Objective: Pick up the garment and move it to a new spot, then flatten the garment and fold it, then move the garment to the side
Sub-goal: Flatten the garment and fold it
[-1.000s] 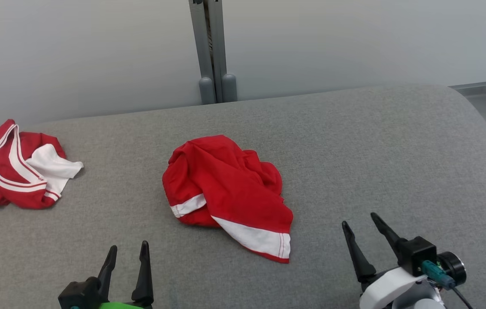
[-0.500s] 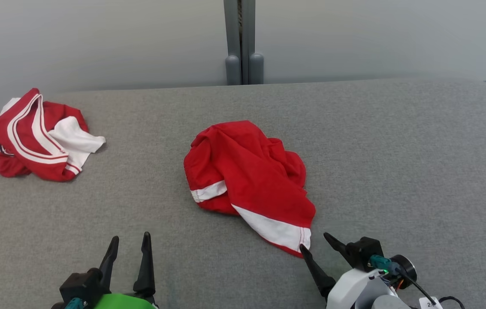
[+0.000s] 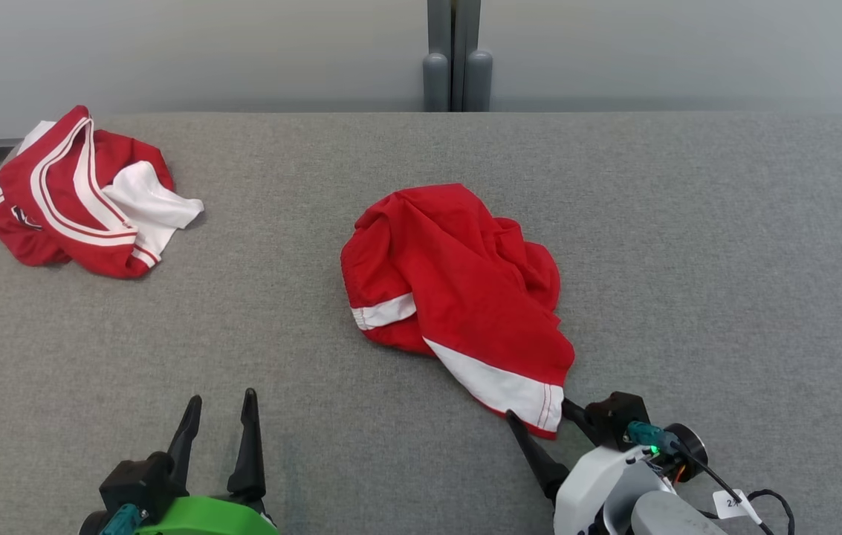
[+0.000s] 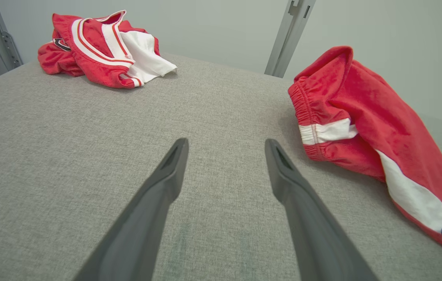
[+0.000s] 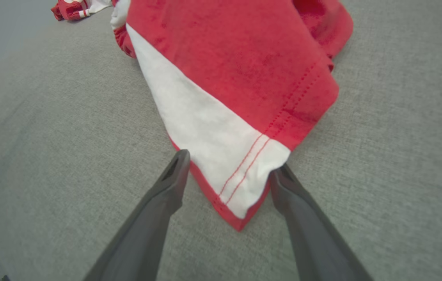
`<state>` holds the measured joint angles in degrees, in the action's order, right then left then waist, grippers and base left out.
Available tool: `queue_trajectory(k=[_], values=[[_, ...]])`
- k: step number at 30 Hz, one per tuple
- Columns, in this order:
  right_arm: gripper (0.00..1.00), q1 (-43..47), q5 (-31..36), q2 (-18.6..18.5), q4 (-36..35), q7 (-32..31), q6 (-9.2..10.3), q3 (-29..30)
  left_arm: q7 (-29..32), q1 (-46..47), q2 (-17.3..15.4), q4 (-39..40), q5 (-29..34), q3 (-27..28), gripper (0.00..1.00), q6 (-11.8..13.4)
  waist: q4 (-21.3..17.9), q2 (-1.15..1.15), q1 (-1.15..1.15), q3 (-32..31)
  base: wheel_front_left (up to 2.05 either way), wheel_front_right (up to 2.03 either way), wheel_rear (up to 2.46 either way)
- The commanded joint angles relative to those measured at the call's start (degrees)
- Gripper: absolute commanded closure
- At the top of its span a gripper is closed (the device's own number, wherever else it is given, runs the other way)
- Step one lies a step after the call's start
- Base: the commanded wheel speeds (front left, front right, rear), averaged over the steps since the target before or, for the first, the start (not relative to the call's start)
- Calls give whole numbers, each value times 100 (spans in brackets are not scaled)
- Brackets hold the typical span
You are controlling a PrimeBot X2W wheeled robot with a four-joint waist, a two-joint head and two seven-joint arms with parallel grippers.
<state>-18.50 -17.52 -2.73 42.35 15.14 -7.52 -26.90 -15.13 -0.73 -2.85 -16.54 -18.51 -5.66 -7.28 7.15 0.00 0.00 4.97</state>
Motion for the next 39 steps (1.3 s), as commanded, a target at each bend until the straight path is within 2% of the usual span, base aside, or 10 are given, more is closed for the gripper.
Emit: queue_trajectory(k=[1, 10, 13, 14, 15, 16, 20, 27, 32, 39], values=[[0, -58, -47, -29, -54, 2, 6, -41, -4, 72, -7, 0, 12, 20, 0, -18, -4, 0, 0, 11, 0, 0, 0], [3, -192, -181, -29, -124, 2, 6, -185, -4, 144, -7, 18, 32, -12, 0, -20, -47, 0, 0, 71, 0, 0, 0], [51, -269, -281, -29, -37, 2, 6, -226, -3, 164, -7, 20, 59, -42, 0, -21, -58, 0, 0, 109, 0, 0, 0], [53, -287, -318, -29, 1, 2, 6, -254, -3, 179, -7, 17, 65, -50, 0, -21, -60, 0, 0, 122, 0, 0, 0], [66, -323, -362, -27, 33, 2, 6, -295, -3, 197, -7, 12, 78, -62, 0, -22, -61, 0, 0, 137, 0, 0, 0], [68, -361, -399, -26, 52, 2, 6, -326, -4, 212, -7, 5, 88, -76, 0, -23, -63, 0, 0, 151, 0, 0, 0], [100, -495, -470, -28, 45, 2, 6, -359, -4, 306, -7, -17, 13, -165, 0, -26, -88, 0, 0, 196, 0, 0, 0], [100, -539, -308, -29, -141, 2, 6, -231, -4, 761, -9, -331, -347, -687, 0, -29, -241, 0, 0, 260, 0, 0, 0], [100, -574, -89, -28, -251, 2, 6, -75, 77, 1369, -34, -939, -1523, -1291, 0, -29, -422, 0, 0, 308, 0, 0, 0], [100, -712, 148, -28, -277, 2, 6, 110, 398, 2056, -446, -1515, -2908, -2104, 0, -30, -686, 0, 0, 479, 0, 0, 0]])
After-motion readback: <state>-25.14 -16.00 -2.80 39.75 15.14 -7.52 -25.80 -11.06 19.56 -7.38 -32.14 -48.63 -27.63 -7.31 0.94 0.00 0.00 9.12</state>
